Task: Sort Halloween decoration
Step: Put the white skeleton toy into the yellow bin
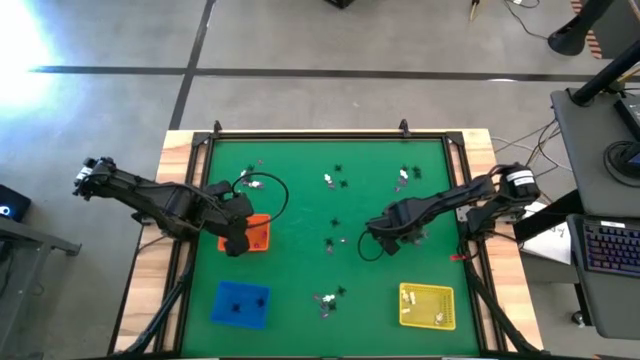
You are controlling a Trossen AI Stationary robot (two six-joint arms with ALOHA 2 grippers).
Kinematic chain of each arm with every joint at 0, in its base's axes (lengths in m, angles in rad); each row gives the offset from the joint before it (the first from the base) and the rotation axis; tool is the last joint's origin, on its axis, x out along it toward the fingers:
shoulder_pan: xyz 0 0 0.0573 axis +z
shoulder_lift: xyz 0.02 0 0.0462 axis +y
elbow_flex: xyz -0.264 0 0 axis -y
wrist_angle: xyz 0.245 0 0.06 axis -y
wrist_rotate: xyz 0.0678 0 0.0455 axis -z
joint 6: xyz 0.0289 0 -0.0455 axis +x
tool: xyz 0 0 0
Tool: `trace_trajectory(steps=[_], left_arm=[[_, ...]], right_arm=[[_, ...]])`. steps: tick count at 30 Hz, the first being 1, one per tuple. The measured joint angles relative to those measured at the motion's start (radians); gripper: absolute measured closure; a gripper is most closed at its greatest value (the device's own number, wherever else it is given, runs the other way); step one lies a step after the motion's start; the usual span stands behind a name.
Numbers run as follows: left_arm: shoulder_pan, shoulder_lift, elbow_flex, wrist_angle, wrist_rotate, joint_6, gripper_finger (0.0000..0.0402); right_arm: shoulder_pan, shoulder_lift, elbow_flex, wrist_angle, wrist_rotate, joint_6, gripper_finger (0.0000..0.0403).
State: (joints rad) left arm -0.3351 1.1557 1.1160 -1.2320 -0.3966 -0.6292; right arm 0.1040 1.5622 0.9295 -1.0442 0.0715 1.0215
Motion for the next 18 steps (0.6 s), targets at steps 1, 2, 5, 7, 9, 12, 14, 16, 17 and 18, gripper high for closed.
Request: trace_trajectory(steps=[1, 2, 5, 7, 9, 12, 14, 16, 17, 18], left_arm=[[0.0, 0.0, 0.0, 0.0, 0.007, 0.0, 0.0313], [0.0, -0.001, 0.0, 0.0, 0.018, 0.0, 0.0313], [-0.001, -0.001, 0.0, 0.0, 0.023, 0.0, 0.0313], [-0.003, -0.001, 0.0, 0.0, 0.023, 0.0, 0.0312], [-0.003, -0.002, 0.0, 0.0, 0.023, 0.0, 0.0313], [-0.003, -0.002, 0.0, 0.0, 0.023, 0.0, 0.0313], [-0.003, -0.003, 0.0, 0.0, 0.024, 0.007, 0.0313], [-0.003, -0.004, 0.0, 0.0, 0.024, 0.009, 0.0313], [-0.003, -0.005, 0.0, 0.0, 0.024, 0.009, 0.0313], [-0.003, -0.005, 0.0, 0.0, 0.024, 0.009, 0.0313]], right_arm=[[0.0, -0.006, 0.005, -0.001, -0.009, 0.001, 0.0386], [0.0, -0.015, 0.012, -0.004, -0.023, 0.001, 0.0386], [0.002, -0.049, 0.039, -0.004, -0.06, 0.004, 0.0387], [0.013, -0.074, 0.057, -0.004, -0.085, 0.032, 0.0387], [0.035, -0.098, 0.075, -0.005, -0.111, 0.064, 0.0387], [0.088, -0.136, 0.088, -0.005, -0.146, 0.123, 0.0388], [0.135, -0.156, 0.092, -0.002, -0.158, 0.171, 0.0388], [0.187, -0.172, 0.095, -0.002, -0.159, 0.23, 0.0388], [0.215, -0.181, 0.095, -0.001, -0.16, 0.261, 0.0388], [0.243, -0.187, 0.095, 0.001, -0.16, 0.297, 0.0388]])
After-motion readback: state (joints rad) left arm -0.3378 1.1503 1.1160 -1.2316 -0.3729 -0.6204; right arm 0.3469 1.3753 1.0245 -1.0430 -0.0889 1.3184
